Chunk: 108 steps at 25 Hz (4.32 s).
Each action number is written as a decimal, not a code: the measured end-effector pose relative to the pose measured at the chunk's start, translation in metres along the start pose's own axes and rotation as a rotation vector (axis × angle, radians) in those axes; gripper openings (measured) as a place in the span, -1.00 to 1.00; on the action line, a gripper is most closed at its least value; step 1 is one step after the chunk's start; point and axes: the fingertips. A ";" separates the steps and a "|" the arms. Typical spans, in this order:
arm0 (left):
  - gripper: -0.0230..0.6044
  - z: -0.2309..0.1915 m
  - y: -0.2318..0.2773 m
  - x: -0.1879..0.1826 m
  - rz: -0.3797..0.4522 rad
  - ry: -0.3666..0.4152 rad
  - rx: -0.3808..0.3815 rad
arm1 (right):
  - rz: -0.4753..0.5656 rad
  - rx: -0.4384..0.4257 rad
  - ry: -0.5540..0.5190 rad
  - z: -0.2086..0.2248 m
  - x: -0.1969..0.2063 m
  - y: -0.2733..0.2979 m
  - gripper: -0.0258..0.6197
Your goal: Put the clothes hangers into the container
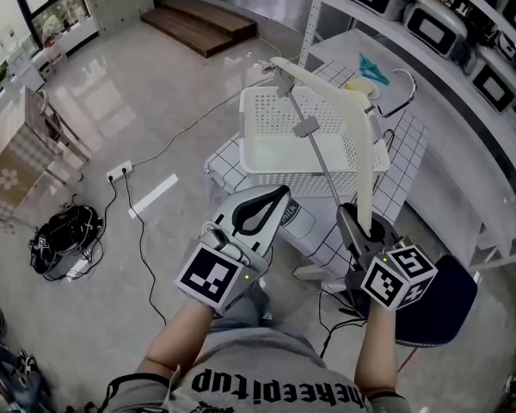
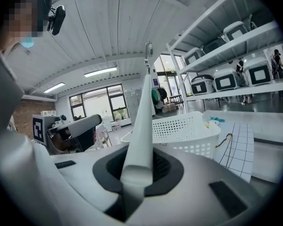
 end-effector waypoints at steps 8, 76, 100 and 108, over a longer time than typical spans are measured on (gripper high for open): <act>-0.86 -0.009 0.007 0.007 -0.001 -0.015 -0.009 | -0.031 0.000 -0.009 0.004 -0.007 0.008 -0.77; -0.86 -0.082 0.075 0.028 0.004 -0.013 -0.028 | -0.528 -0.039 -0.301 0.072 -0.056 0.046 -0.72; -0.86 -0.050 0.086 0.018 -0.095 0.004 -0.325 | -0.678 -0.208 -0.516 0.131 -0.067 0.087 -0.71; -0.86 -0.041 0.084 0.017 -0.118 0.014 -0.393 | -0.706 -0.197 -0.624 0.149 -0.054 0.096 -0.64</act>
Point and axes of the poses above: the fingertips, and each gripper's own axes: y forward along the fingers, z to its right, x out of its underside, and after that the axes turned 13 degrees about y, right-handed
